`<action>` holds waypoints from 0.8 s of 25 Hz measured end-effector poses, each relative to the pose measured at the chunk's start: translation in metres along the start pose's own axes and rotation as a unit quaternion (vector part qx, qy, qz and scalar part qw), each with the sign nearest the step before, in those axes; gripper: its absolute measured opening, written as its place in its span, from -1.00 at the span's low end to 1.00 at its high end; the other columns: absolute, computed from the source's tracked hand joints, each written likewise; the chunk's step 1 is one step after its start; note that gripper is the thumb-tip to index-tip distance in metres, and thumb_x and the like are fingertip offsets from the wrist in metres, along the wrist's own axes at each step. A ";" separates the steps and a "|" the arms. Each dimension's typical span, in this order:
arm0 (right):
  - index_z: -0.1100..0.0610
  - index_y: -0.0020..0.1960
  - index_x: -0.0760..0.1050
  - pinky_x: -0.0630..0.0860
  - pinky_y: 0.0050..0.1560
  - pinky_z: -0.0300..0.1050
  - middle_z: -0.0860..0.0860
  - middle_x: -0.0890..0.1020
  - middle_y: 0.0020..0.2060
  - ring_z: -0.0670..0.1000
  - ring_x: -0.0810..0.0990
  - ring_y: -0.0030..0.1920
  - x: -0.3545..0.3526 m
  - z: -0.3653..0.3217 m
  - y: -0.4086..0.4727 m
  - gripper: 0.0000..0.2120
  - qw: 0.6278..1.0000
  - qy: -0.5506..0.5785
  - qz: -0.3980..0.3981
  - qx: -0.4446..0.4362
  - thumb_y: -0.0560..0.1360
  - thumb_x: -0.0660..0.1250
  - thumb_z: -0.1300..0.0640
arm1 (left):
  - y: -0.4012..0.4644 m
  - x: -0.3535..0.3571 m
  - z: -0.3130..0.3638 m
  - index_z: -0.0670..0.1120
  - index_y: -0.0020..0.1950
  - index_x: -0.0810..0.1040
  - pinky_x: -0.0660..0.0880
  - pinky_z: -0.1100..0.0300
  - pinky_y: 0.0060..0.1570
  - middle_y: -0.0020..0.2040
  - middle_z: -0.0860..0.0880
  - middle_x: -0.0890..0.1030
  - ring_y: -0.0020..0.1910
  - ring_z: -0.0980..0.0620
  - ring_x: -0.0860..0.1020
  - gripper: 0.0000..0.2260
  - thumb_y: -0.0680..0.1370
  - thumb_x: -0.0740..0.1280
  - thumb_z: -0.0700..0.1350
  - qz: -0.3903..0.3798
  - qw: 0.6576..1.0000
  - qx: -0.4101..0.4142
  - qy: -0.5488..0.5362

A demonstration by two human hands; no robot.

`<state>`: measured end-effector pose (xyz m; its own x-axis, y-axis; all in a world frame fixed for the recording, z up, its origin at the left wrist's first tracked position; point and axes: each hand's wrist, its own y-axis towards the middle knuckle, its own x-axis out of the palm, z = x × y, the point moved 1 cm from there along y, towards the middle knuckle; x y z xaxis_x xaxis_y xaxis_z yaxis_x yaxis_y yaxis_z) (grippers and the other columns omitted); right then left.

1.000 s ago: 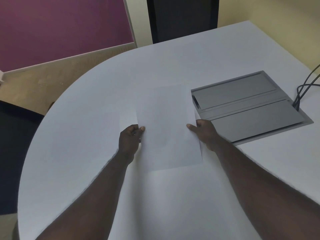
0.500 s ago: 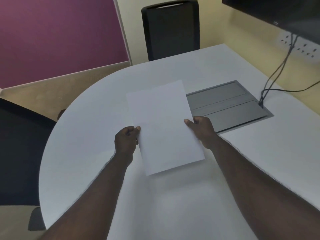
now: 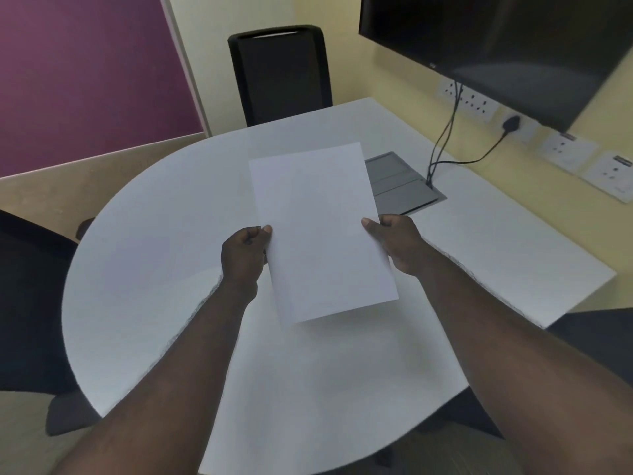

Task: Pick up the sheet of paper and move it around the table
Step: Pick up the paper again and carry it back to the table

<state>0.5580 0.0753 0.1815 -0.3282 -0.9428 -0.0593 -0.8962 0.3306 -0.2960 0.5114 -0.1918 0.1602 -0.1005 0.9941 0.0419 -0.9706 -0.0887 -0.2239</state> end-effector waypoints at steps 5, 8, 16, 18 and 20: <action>0.35 0.05 0.60 0.61 0.07 0.10 0.24 0.68 -0.02 0.13 0.65 -0.09 -0.037 -0.006 -0.027 -0.77 1.000 0.015 0.009 -0.013 0.53 0.39 0.18 | -0.040 0.027 0.010 -0.06 -0.15 0.65 0.63 0.03 0.00 -0.11 -0.05 0.67 -0.12 -0.03 0.61 -0.92 0.49 0.44 -0.07 -0.011 1.000 0.007 -0.027; 0.34 0.07 0.60 0.59 0.12 0.11 0.25 0.67 0.01 0.14 0.64 -0.07 -0.067 -0.007 -0.041 -0.79 1.000 0.026 0.001 -0.015 0.54 0.38 0.20 | -0.067 0.049 0.013 -0.08 -0.14 0.65 0.63 -0.02 0.05 -0.10 -0.07 0.67 -0.13 -0.04 0.60 -0.91 0.49 0.45 -0.07 -0.006 1.000 0.013 -0.028; 0.23 -0.08 0.63 0.63 -0.05 -0.05 0.15 0.70 -0.09 0.09 0.66 -0.16 -0.178 -0.002 -0.069 -0.88 0.999 0.009 -0.045 -0.023 0.52 0.40 0.16 | -0.148 0.129 -0.001 -0.11 -0.16 0.66 0.58 -0.09 0.11 -0.12 -0.09 0.63 -0.16 -0.04 0.55 -0.86 0.45 0.46 -0.03 0.032 0.999 0.020 -0.016; 0.23 -0.08 0.64 0.60 -0.01 -0.01 0.15 0.70 -0.07 0.08 0.65 -0.15 -0.201 0.002 -0.072 -0.85 0.998 -0.015 -0.052 -0.022 0.51 0.42 0.13 | -0.163 0.145 -0.004 -0.14 -0.13 0.66 0.57 -0.10 0.13 -0.11 -0.12 0.62 -0.15 -0.06 0.53 -0.84 0.46 0.46 -0.04 0.033 0.999 0.020 -0.019; 0.21 -0.11 0.64 0.59 -0.06 -0.06 0.14 0.70 -0.09 0.06 0.65 -0.16 -0.223 0.007 -0.075 -0.85 0.997 -0.034 -0.063 -0.017 0.50 0.42 0.12 | -0.177 0.159 -0.009 -0.18 -0.10 0.65 0.57 -0.09 0.11 -0.12 -0.14 0.59 -0.15 -0.06 0.51 -0.81 0.46 0.46 -0.06 0.029 0.999 0.020 -0.020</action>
<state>0.7004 0.2603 0.2099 -0.1920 -0.9774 -0.0884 -0.9393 0.2091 -0.2720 0.6687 -0.0176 0.1979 -0.1648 0.9839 0.0696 -0.9707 -0.1492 -0.1885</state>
